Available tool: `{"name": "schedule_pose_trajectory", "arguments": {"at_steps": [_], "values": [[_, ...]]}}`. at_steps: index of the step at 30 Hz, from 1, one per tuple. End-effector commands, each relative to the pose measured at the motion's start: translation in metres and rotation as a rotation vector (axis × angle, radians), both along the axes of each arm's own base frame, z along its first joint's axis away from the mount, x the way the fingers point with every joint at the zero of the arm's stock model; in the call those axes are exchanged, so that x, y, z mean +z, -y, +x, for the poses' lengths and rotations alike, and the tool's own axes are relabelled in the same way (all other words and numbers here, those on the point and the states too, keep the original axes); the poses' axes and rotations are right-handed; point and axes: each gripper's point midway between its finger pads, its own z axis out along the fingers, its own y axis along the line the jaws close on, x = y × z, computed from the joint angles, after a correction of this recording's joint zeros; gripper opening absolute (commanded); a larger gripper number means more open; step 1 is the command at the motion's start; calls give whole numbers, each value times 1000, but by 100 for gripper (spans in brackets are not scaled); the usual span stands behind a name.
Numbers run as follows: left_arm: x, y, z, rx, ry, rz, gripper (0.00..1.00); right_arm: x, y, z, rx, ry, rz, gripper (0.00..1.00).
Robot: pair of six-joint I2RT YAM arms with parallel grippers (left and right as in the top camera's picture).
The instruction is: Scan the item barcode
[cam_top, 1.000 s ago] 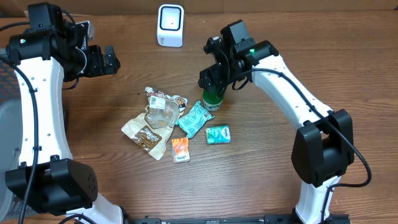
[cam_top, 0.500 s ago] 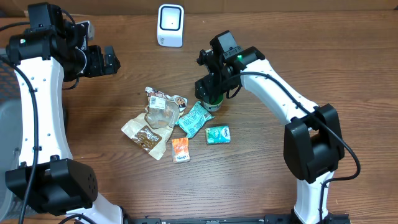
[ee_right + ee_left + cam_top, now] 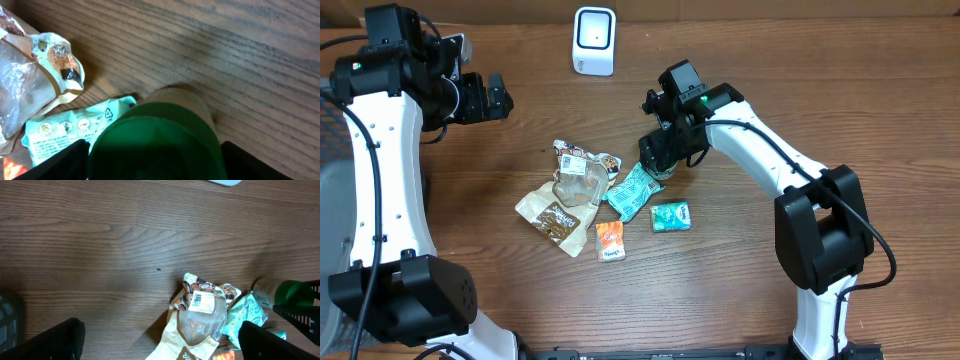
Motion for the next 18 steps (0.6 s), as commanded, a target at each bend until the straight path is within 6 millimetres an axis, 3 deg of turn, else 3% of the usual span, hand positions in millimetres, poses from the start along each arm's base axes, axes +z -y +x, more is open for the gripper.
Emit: {"name": "schedule_pose_trajectory", "arguments": {"at_steps": [1,10,18], "values": [[-2,6,2,-28,-1,-12,100,-2,0,4,-8,14,-1,79],[-2,6,2,-28,-1,-12,100,-2,0,4,-8,13,-3,64],[-2,6,2,-28,-1,-12,100,-6,2,1,-8,6,-12,69]]}}
